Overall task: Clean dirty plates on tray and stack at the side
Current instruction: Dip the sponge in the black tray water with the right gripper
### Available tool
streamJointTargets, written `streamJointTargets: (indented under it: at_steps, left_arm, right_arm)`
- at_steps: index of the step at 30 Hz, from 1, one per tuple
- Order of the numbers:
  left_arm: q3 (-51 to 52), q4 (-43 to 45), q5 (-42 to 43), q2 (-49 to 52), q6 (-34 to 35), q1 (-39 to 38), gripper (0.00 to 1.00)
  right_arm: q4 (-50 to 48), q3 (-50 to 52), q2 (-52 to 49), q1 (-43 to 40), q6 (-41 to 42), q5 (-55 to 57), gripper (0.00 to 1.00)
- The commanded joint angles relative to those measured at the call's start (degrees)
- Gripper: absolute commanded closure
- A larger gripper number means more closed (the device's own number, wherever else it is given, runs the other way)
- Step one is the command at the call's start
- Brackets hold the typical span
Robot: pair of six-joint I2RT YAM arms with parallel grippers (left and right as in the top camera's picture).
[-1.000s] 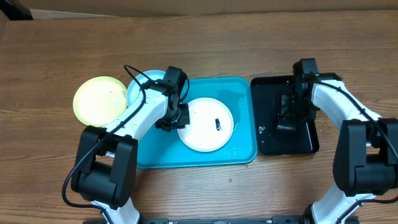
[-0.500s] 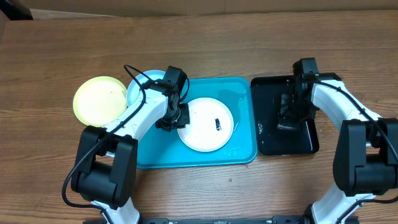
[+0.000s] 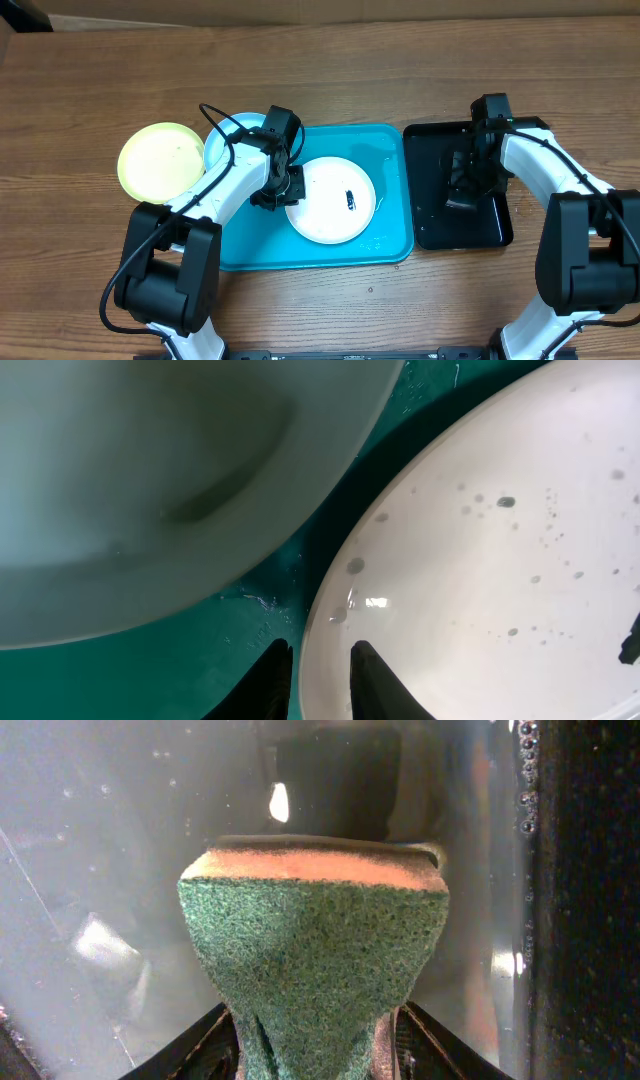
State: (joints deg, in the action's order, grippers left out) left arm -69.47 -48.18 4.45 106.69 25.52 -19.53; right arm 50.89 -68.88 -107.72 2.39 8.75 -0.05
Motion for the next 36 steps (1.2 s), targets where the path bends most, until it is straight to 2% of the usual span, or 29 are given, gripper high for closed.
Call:
streamJointTargets:
  at_steps: [1, 15, 24, 26, 31, 33, 36]
  left_arm:
    - [0.3, 0.0, 0.0, 0.9, 0.9, -0.4, 0.77]
    - [0.3, 0.0, 0.0, 0.9, 0.9, -0.4, 0.77]
    - [0.3, -0.3, 0.0, 0.9, 0.9, -0.4, 0.77]
    - [0.3, -0.2, 0.0, 0.9, 0.9, -0.4, 0.77]
    - [0.3, -0.2, 0.0, 0.9, 0.9, -0.4, 0.77]
    - [0.3, -0.2, 0.0, 0.9, 0.9, -0.4, 0.77]
    - [0.3, -0.1, -0.2, 0.9, 0.9, -0.4, 0.77]
  right_arm:
    - [0.0, -1.4, 1.2, 0.2, 1.6, 0.0, 0.49]
    - [0.4, -2.0, 1.2, 5.3, 3.3, 8.2, 0.47]
    - [0.2, -2.0, 1.2, 5.3, 3.5, 8.2, 0.53]
    - [0.0, -2.0, 1.2, 5.3, 3.5, 8.2, 0.59]
    - [-0.1, -2.0, 1.2, 5.3, 3.5, 8.2, 0.61]
    - [-0.1, -2.0, 1.2, 5.3, 3.5, 8.1, 0.96]
    - [-0.5, -2.1, 1.2, 5.3, 3.5, 7.9, 0.96]
